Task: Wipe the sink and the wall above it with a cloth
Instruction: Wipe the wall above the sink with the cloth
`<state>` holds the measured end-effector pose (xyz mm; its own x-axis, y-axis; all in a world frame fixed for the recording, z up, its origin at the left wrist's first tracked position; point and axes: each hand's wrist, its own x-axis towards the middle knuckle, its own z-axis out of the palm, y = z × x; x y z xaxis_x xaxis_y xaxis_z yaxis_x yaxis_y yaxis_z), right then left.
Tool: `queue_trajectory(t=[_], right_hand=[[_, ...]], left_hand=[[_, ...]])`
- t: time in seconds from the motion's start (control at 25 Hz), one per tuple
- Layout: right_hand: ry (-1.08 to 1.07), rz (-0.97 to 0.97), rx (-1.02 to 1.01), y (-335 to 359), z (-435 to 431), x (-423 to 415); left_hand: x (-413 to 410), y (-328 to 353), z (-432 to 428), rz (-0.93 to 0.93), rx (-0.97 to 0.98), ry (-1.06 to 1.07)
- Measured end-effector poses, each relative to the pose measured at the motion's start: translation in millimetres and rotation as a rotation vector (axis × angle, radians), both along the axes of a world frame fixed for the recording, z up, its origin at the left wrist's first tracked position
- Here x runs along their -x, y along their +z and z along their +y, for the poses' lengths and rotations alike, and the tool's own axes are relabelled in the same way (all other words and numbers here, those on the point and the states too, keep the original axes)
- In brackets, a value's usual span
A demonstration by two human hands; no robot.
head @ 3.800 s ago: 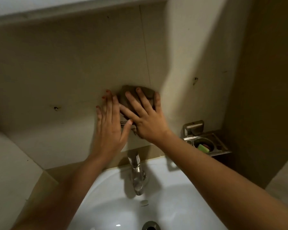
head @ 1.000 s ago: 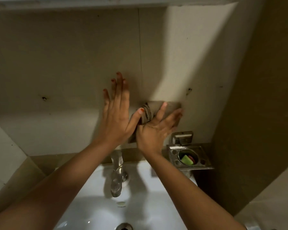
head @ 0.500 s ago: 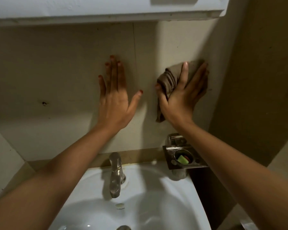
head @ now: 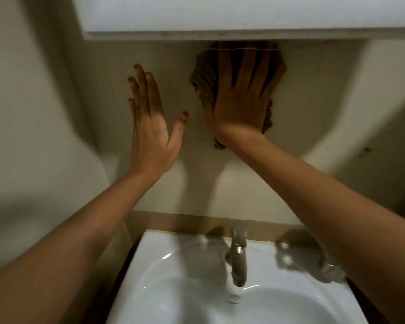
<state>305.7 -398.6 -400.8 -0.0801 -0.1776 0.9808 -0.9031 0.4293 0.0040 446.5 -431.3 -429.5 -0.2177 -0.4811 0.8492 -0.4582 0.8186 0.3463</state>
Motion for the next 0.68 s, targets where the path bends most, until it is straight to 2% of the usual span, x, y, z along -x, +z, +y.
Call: queue_trajectory(t=[0.24, 0.36, 0.48, 0.6, 0.68], right_hand=[[0.052, 0.173, -0.163, 7.8, -68.7, -97.0], [0.130, 0.244, -0.371, -10.3, -80.8, -126.5], [0.150, 0.372, -0.536, -44.7, -81.2, -133.4], [0.158, 0.454, -0.475, -88.3, -87.3, -132.7], [0.150, 0.523, -0.517, -121.8, -87.3, -127.6]], left_hand=[[-61.6, -9.7, -37.3, 0.128, -0.039, 0.002], [-69.2, -17.8, -47.0, 0.155, -0.033, -0.011], [-71.8, -43.2, -53.7, 0.127, -0.040, 0.063], [-75.7, -87.9, -52.7, 0.092, -0.133, 0.120], [-80.1, -123.9, -45.9, 0.039, -0.200, 0.129]])
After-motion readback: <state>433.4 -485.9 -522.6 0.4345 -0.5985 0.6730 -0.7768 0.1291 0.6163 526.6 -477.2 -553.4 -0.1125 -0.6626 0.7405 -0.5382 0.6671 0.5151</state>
